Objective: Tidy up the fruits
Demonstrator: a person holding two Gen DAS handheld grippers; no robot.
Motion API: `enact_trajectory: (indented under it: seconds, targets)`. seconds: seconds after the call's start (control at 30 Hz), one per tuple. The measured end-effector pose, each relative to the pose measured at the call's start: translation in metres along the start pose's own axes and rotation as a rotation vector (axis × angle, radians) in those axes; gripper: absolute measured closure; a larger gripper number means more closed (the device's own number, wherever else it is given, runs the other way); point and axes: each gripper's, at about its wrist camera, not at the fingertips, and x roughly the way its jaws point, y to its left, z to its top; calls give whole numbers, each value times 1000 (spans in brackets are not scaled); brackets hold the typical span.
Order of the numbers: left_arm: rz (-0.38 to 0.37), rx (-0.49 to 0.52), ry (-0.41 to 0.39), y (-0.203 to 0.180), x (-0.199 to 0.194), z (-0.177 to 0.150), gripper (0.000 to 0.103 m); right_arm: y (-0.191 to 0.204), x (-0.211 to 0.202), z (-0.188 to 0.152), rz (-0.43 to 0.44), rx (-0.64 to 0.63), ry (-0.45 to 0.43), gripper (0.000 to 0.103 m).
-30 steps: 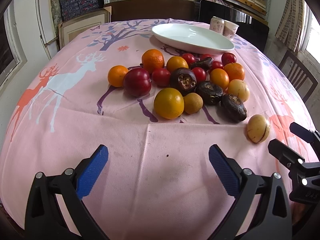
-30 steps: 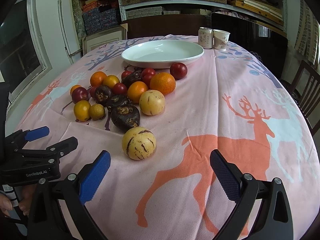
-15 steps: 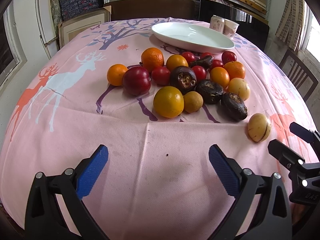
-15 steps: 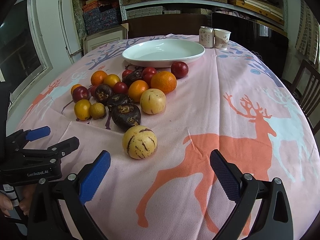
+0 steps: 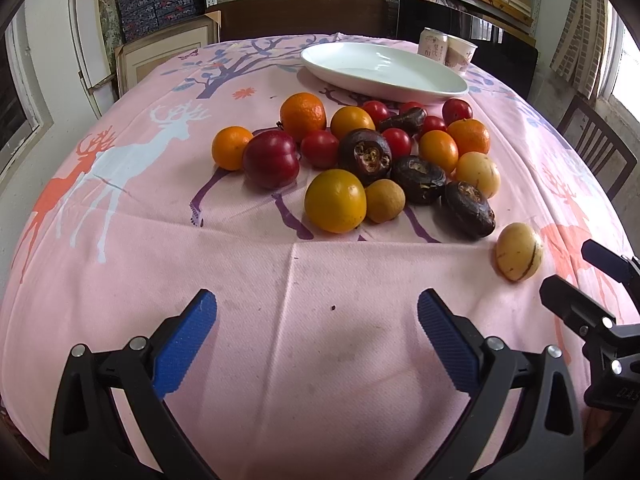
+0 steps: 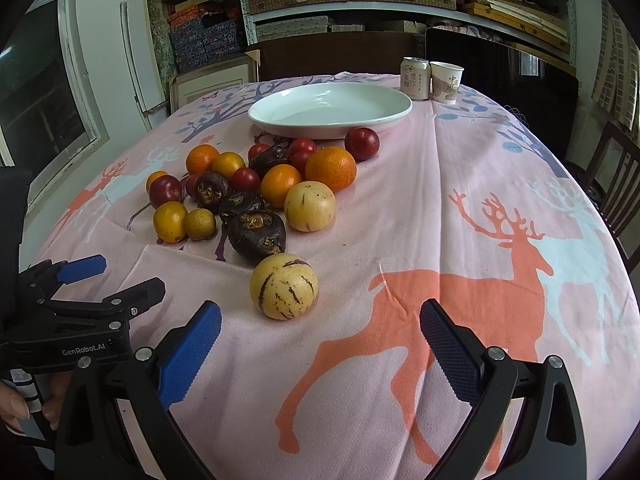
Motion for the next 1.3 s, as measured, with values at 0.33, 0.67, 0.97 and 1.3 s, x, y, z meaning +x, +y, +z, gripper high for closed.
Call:
enact_trajectory:
  seconds: [0.33, 0.67, 0.97, 1.3]
  targets:
    - [-2, 1, 3, -1, 1, -1, 4, 1, 0, 0, -1, -1, 0, 3]
    - [-11, -1, -2, 3, -2, 3, 4, 8, 4, 7, -23, -70, 17, 3]
    - [-6, 35, -8, 11, -2, 14, 4, 17, 38, 18, 0, -139, 141, 39]
    - [-74, 61, 18, 6, 21, 44, 6, 3, 36, 21, 168, -70, 128, 62]
